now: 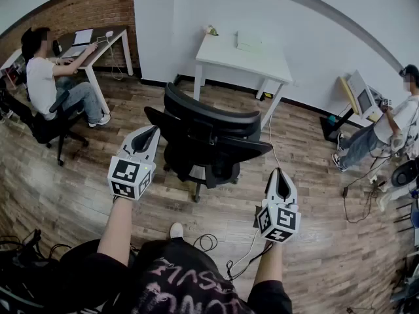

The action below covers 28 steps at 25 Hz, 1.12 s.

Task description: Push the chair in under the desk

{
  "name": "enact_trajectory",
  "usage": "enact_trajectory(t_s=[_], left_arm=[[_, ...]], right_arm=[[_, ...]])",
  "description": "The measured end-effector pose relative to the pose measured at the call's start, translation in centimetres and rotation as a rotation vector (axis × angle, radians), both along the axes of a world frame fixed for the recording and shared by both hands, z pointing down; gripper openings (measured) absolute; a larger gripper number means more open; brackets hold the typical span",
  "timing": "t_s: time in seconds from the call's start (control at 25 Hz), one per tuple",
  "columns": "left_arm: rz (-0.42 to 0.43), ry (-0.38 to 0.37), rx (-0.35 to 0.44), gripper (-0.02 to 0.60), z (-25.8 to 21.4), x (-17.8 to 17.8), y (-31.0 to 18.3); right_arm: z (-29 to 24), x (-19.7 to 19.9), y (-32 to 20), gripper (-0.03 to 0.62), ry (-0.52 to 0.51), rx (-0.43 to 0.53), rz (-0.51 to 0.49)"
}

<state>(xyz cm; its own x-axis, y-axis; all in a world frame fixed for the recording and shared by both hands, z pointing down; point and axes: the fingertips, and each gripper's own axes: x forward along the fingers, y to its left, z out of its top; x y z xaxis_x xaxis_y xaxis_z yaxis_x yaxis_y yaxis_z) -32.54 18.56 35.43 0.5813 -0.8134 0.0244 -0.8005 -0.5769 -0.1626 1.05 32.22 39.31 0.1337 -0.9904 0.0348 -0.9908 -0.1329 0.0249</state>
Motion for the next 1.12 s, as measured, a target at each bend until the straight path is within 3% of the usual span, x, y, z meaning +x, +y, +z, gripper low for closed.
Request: enact_trajectory(t_s=[0.52, 0.84, 1.12], left_arm=[[0.014, -0.031, 0.008, 0.02, 0.2, -1.2, -0.2], [0.043, -0.246, 0.049, 0.02, 1.6, -2.0, -2.3], [0.077, -0.364, 0.059, 0.021, 2.2, -1.7, -4.7]], right_arm=[[-0.5, -1.4, -0.9, 0.028, 0.014, 0.022, -0.016], [0.3, -1.7, -2.5, 0.029, 0.063, 0.0, -0.075], [1.1, -1.7, -4.5, 0.032, 0.092, -0.037, -0.111]])
